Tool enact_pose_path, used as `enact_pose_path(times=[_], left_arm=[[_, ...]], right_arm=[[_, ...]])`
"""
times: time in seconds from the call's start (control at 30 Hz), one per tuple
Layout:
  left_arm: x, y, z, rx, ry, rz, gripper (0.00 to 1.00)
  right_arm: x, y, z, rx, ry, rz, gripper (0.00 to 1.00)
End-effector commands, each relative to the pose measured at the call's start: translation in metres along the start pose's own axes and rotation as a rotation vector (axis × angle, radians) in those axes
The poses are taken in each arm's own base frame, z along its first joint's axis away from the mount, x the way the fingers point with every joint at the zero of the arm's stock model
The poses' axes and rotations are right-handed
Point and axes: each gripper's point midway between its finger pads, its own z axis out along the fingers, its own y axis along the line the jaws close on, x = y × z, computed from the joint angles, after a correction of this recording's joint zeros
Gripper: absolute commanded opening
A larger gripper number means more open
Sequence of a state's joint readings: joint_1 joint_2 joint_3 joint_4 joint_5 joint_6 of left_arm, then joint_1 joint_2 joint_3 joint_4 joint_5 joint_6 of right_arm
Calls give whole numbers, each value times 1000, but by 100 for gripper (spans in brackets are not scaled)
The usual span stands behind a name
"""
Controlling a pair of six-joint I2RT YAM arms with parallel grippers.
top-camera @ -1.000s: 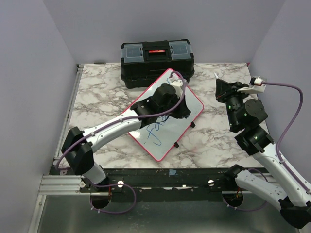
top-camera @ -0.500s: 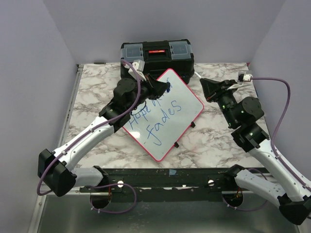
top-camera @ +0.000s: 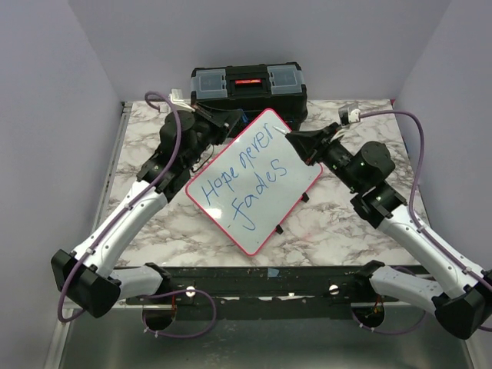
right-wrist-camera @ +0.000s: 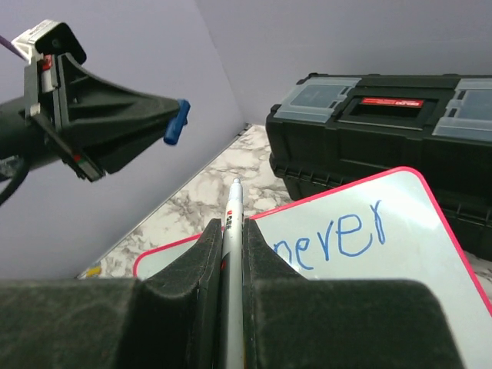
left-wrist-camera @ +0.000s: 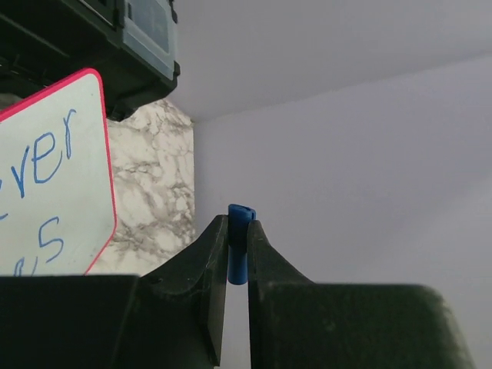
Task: Write a sentence on the whiteboard
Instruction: Insert the whiteboard marker without the cap into the pen cap.
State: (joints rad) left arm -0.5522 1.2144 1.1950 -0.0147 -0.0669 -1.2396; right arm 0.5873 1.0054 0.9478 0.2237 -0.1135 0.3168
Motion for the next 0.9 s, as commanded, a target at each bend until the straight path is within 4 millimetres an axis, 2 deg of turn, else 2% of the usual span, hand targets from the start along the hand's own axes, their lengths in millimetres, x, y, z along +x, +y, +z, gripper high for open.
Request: enact_pose_path(times=[0.0, 0.13, 0.27, 0.47, 0.7, 0.87], left_arm=[[-24, 22, -12, -216, -96, -298, 0], [-23, 32, -13, -258, -116, -474, 0], [-21, 30, -10, -229, -119, -636, 0], [-22, 34, -11, -292, -157, -703, 0], [-19, 49, -10, -344, -206, -773, 0], [-19, 49, -13, -341, -228, -798, 0]], right_arm=[[-21, 26, 6, -131, -53, -39, 1], [-19, 33, 9, -178, -61, -54, 1], [-18, 42, 11, -221, -85, -70, 1], [-13, 55, 18, -269, -90, -102, 1], [-1, 60, 31, -270, -76, -109, 1], [6, 61, 39, -258, -67, -109, 1]])
